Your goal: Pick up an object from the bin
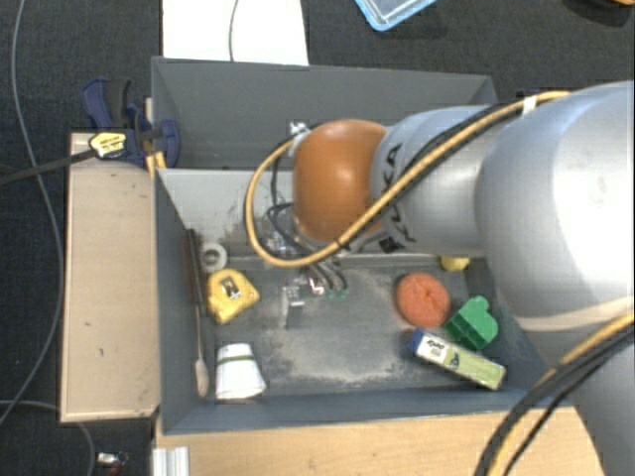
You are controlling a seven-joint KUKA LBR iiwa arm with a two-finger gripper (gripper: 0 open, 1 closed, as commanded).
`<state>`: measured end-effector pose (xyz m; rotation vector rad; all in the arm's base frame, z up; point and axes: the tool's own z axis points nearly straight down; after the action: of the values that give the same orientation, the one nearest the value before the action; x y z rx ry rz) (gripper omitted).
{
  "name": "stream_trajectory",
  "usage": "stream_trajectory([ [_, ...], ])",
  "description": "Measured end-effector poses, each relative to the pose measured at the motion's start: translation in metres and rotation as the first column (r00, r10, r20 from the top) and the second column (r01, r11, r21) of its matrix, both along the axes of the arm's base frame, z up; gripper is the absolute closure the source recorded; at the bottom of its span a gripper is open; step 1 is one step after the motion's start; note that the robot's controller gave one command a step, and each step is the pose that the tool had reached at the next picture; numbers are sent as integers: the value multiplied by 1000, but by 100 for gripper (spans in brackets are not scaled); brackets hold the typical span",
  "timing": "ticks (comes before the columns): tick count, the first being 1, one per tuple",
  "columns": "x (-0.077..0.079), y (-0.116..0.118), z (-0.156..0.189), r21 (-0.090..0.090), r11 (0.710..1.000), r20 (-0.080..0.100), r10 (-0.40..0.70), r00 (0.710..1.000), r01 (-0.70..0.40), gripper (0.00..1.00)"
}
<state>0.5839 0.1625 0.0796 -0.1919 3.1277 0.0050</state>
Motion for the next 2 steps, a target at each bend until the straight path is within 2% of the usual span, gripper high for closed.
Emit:
stream_trajectory([
  [1, -15, -30, 19, 1, 1000, -1, -19, 1000, 19, 0],
  [2, -17, -30, 81, 0, 992, -4, -125, 992, 125, 0],
])
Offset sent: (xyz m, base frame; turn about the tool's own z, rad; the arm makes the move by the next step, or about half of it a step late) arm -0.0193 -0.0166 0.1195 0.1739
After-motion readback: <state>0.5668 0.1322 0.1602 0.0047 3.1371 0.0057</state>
